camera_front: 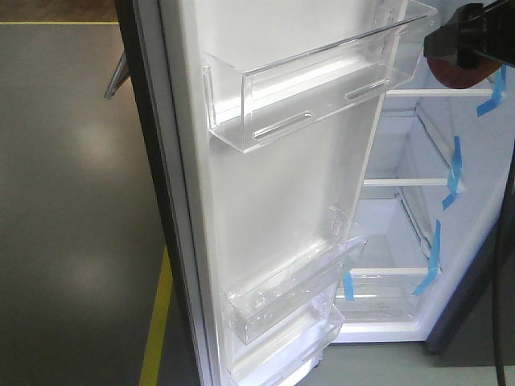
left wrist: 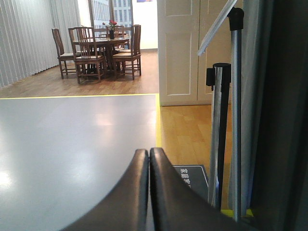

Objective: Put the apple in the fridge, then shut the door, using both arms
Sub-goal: 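Move the held apple with the right gripper over the upper door bin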

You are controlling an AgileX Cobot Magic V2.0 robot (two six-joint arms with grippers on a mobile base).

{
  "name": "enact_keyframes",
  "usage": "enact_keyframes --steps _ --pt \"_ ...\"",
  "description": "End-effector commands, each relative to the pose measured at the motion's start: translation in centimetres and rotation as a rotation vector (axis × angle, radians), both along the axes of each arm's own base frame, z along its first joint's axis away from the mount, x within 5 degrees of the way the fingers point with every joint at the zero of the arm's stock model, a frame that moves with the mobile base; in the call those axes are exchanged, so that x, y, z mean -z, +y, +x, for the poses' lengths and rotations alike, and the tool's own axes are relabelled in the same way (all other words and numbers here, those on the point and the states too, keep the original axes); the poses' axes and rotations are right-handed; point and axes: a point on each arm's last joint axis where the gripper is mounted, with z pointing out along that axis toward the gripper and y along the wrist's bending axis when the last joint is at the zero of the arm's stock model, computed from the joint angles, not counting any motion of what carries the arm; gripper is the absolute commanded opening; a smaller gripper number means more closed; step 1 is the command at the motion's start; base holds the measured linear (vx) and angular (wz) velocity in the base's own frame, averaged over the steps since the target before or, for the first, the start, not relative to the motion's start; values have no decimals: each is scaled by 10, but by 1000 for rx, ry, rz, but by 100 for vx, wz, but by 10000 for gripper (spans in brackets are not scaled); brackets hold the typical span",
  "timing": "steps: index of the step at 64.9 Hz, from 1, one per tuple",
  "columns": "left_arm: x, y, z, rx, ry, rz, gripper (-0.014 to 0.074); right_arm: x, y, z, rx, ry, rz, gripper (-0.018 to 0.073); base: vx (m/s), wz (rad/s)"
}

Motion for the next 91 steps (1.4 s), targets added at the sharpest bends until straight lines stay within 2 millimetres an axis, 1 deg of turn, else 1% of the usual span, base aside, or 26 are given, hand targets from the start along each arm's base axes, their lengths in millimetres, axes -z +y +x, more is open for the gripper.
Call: enact_keyframes --steps 1,91 --pt "2 -2 0 21 -57 -5 -6 -27 -3 -9 25 -135 22 84 0 0" --pt "2 -2 0 21 -57 -5 -6 -27 -3 -9 25 -135 23 84 0 0"
